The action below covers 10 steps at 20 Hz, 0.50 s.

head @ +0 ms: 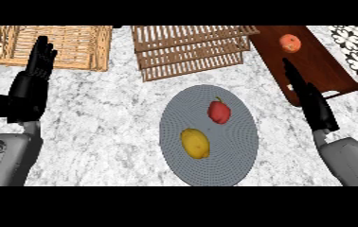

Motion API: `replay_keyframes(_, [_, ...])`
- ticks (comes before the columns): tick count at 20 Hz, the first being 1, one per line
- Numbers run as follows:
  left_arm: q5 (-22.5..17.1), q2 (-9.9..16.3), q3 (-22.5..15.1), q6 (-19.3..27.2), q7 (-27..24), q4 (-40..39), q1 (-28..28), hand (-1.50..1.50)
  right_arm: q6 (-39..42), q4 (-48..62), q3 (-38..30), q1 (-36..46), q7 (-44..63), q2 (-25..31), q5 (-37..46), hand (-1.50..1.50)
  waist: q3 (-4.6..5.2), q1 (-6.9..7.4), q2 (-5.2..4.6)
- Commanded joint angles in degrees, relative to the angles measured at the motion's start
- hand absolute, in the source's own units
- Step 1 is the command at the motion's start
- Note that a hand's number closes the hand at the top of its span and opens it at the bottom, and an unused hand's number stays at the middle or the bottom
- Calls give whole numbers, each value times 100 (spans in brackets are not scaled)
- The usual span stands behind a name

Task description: Pick the bell pepper from the placemat and place it in the tiered shelf

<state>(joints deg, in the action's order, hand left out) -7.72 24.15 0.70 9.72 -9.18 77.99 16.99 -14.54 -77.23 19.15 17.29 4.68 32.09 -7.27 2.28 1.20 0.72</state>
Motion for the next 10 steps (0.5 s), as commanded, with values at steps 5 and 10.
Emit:
replay_keyframes(5, [-45,-563,-213,450,772,477,-350,0,-933,-199,501,1555,1072,-1290,806,150,-225,120,-62])
replay_keyframes(10, [-150,-731,-384,497,1364,698,-463,0,-2432,29,-167,1450,916,-2075,888,-150,-239,2,-64])
